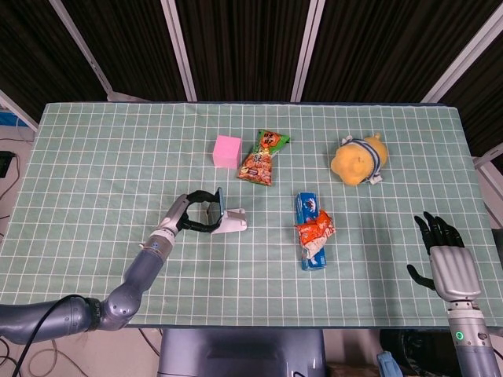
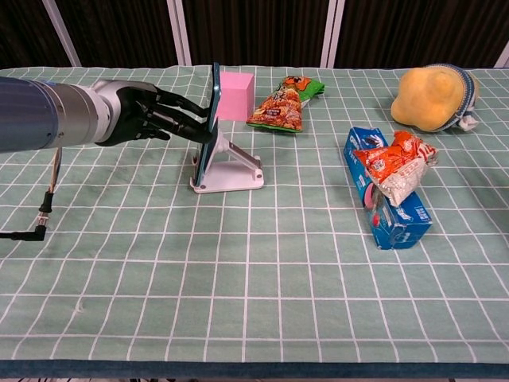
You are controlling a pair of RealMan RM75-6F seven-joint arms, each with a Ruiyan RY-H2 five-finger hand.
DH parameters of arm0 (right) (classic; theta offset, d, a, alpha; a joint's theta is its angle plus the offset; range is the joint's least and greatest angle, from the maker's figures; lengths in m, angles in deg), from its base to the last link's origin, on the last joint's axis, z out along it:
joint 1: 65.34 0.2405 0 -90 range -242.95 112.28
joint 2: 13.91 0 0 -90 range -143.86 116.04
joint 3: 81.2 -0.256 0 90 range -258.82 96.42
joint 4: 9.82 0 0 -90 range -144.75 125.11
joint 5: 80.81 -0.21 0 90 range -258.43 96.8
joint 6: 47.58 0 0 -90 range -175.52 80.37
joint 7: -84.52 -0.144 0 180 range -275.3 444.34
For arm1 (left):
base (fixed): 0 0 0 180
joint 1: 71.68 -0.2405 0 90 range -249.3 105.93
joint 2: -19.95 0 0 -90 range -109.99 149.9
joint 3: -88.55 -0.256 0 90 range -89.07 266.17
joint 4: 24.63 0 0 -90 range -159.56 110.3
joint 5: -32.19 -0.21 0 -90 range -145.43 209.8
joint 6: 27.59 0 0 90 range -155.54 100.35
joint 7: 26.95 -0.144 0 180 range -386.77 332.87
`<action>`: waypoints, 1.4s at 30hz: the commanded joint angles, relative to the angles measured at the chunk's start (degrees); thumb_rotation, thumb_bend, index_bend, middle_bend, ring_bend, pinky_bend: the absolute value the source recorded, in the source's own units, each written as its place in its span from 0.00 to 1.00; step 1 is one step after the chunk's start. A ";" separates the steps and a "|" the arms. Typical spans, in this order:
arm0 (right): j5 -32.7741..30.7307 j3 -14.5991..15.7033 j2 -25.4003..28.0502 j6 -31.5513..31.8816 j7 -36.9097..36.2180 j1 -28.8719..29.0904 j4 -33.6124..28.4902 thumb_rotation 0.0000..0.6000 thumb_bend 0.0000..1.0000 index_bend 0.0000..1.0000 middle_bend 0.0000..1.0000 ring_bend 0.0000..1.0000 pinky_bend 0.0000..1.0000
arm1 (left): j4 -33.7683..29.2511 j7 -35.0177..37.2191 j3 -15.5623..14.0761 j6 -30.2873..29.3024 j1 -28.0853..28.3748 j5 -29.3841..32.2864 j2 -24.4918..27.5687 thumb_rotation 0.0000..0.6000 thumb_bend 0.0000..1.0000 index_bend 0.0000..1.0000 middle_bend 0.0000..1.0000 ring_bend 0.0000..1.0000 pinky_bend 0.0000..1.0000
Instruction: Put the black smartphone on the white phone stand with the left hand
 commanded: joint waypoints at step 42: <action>0.06 0.00 0.00 0.06 -0.08 -0.04 0.00 1.00 0.37 0.00 0.00 0.00 0.14 | 1.53 1.53 -3.00 1.35 0.64 -3.49 0.79 1.00 0.39 0.27 0.25 0.04 0.00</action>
